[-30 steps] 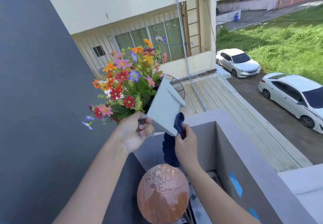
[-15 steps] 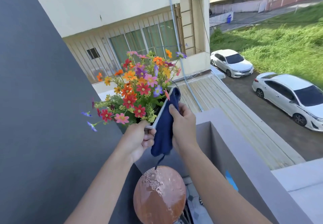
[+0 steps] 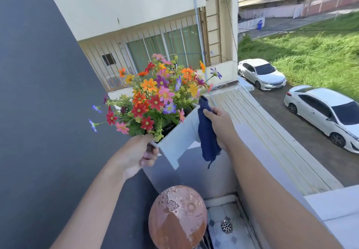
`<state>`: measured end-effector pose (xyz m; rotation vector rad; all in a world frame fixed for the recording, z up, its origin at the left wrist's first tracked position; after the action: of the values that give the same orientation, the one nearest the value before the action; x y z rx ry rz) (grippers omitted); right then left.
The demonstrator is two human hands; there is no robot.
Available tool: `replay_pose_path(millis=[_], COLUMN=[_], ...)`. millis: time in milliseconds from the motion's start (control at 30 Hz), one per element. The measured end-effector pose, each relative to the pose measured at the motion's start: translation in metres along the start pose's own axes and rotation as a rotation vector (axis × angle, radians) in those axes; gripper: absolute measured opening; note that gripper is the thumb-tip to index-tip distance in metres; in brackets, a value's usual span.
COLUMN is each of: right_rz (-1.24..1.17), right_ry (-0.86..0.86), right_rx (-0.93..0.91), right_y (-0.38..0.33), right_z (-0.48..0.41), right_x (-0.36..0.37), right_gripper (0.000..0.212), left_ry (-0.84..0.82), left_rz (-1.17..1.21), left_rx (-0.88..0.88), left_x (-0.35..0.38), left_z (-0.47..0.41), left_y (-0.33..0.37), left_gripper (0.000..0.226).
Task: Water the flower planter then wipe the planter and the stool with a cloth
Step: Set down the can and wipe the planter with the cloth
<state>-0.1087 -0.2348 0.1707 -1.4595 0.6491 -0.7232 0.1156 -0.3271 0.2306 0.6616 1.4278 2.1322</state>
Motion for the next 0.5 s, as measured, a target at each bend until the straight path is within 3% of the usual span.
replay_pose_path(millis=[67, 200, 400, 500], right_rz=[-0.001, 0.086, 0.155, 0.104], right_ry=[-0.154, -0.35, -0.51, -0.489], right_rx=[0.097, 0.294, 0.34, 0.301], right_y=[-0.002, 0.003, 0.008, 0.001], right_z=[-0.002, -0.003, -0.002, 0.004], right_x=[0.0, 0.003, 0.01, 0.009], right_gripper=[0.015, 0.046, 0.045, 0.025], left_ry=[-0.029, -0.084, -0.148, -0.221], left_rz=[-0.086, -0.296, -0.447, -0.516], left_rx=[-0.022, -0.07, -0.01, 0.065], left_x=[-0.013, -0.033, -0.049, -0.051], left_z=[-0.002, -0.004, -0.008, -0.004], left_y=[0.004, 0.015, 0.022, 0.028], left_gripper=[0.017, 0.019, 0.023, 0.021])
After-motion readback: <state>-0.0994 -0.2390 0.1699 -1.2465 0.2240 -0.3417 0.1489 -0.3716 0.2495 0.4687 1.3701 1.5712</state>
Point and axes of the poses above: each hand's wrist, its own z-axis away from the middle knuckle, its own x-axis out of the palm, y = z × x, the point moved 2 cm from there along -z, towards the middle knuckle, and after that the axes turned 13 degrees about z, right-handed, at the moved point
